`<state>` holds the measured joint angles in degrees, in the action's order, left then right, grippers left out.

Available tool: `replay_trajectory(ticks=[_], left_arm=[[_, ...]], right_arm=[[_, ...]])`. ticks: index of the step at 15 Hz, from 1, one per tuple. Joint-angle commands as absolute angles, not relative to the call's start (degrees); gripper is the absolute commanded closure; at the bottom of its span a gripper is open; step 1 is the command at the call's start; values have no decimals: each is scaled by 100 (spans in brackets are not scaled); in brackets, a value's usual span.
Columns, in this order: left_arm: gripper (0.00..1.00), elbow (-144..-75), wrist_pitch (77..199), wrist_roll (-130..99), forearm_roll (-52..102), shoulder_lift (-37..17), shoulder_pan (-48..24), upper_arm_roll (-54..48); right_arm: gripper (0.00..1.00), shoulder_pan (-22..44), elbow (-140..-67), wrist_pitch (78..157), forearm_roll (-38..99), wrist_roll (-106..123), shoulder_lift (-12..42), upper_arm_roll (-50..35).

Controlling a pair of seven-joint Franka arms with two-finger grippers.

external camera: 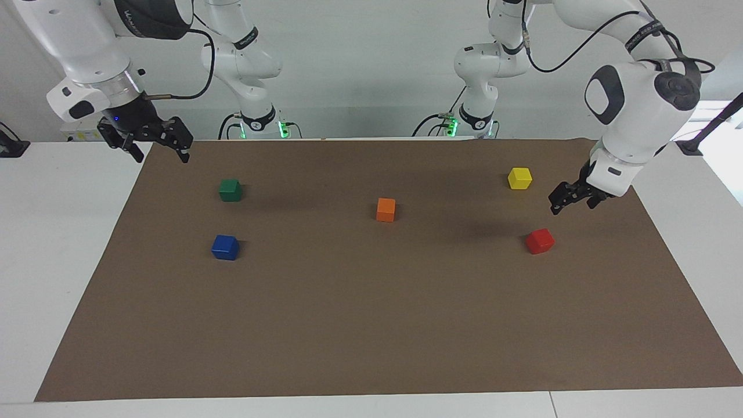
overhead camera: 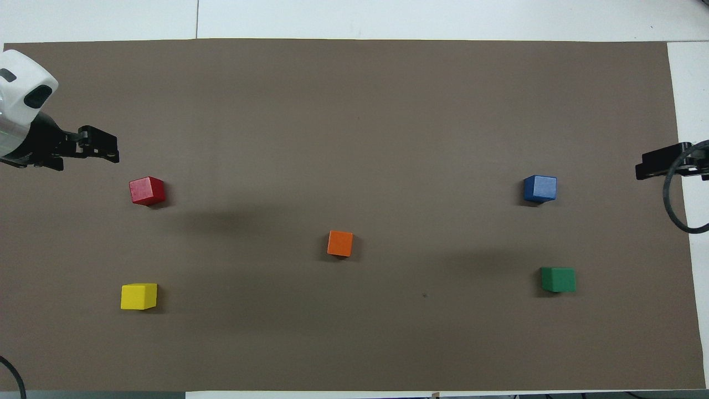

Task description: Transfer red block to right arm and stack on blue block

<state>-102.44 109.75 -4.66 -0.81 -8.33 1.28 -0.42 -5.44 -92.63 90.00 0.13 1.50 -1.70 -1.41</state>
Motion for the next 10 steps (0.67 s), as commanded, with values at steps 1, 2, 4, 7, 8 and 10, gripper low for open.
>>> replay_trajectory(ticks=[1, 2, 4, 7, 8, 10], left_arm=[[0, -11020, 11898, -404, -176, -738, 167, 18], [0, -11100, 12057, -422, -176, -817, 167, 9], [0, -11258, 12408, -404, -176, -870, 167, 17], [0, -11574, 12936, -404, -176, -966, 167, 18], [0, -11636, 13051, -404, -176, -1019, 167, 18], [0, -11751, 13279, -404, -176, -1142, 167, 18]], right_arm=[[0, -545, -9561, 9096, 35, 141, -343, -184], [0, -545, -9710, 9253, 53, 193, -360, -185], [0, -606, -10210, 9666, 271, 595, -430, -185], [0, -756, -10748, 10150, 1122, 764, -370, -176], [0, -773, -10775, 10177, 1438, 834, -273, -176], [0, -834, -10889, 10169, 2211, 1132, -63, -167]])
